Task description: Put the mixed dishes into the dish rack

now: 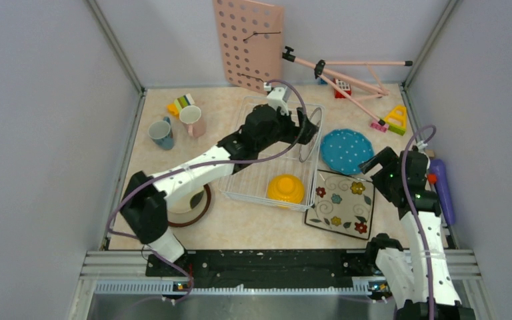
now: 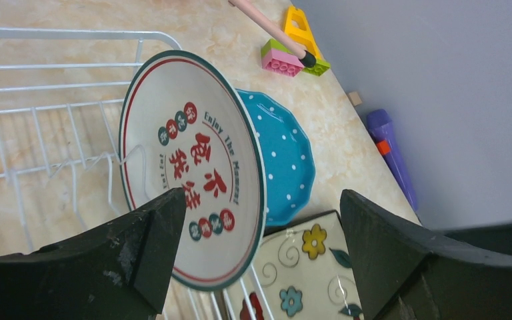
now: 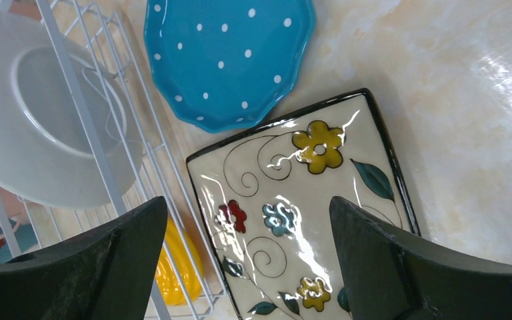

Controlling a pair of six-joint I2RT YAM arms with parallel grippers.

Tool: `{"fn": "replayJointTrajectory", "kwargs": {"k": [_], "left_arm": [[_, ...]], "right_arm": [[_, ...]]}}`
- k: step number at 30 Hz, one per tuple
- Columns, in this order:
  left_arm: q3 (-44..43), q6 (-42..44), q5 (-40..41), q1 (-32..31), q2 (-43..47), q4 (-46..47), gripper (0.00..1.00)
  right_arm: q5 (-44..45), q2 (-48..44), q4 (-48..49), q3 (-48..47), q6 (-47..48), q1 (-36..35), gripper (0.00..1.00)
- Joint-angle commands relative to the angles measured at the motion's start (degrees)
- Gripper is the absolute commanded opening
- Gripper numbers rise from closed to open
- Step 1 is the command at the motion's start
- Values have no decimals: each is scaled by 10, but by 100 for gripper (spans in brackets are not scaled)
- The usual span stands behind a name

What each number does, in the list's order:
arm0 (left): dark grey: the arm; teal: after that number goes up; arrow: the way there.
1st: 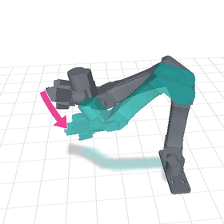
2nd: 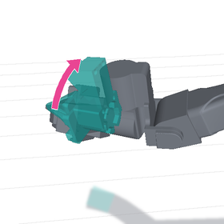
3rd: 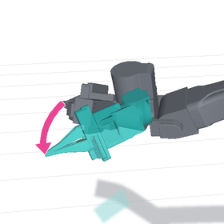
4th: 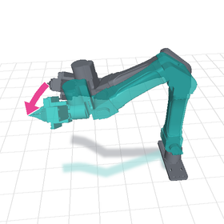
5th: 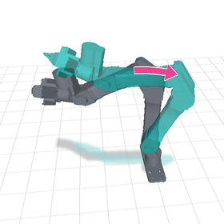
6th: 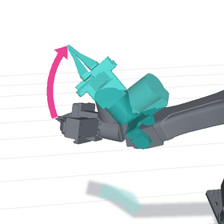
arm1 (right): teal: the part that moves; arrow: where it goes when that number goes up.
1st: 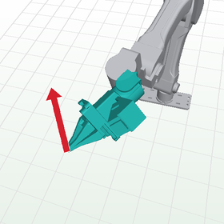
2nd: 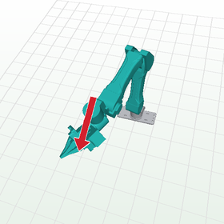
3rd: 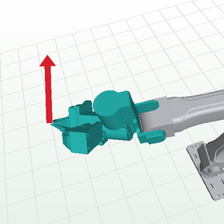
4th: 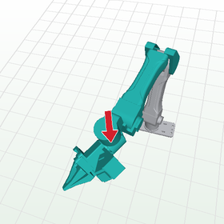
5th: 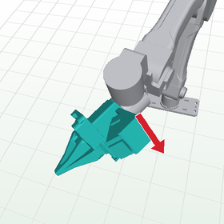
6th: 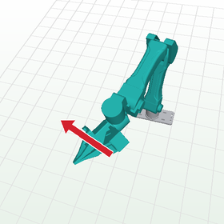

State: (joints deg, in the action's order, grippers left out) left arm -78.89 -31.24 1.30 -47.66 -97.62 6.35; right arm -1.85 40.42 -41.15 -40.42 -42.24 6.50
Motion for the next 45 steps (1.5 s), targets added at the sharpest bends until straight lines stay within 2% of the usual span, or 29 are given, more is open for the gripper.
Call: {"fn": "replayJointTrajectory", "kwargs": {"k": [1,4,8,13,15,21,26,32,35,40,45], "left_arm": [[58,69,8,1,139,-19,92],[96,106,48,2,211,-76,95],[157,101,83,10,309,-128,98],[241,91,96,12,409,-141,98],[268,92,102,13,439,-145,98],[339,107,95,13,512,-145,98],[373,122,29,13,553,-129,98],[382,140,17,13,579,-132,98],[382,154,12,13,583,-137,97],[393,173,-56,13,589,-117,94],[398,171,-73,13,584,-103,94]], "right_arm": [[-46,22,129,32,9,-4,89],[-31,58,142,33,22,-4,88],[13,100,138,25,26,-3,87],[38,134,156,29,20,6,89],[30,148,167,31,19,10,99],[28,210,180,21,20,28,98],[-8,247,233,34,39,40,93],[-17,293,288,47,26,50,88],[-18,326,301,44,24,50,87],[2,392,301,28,27,50,85],[7,439,314,27,26,51,83]]}}
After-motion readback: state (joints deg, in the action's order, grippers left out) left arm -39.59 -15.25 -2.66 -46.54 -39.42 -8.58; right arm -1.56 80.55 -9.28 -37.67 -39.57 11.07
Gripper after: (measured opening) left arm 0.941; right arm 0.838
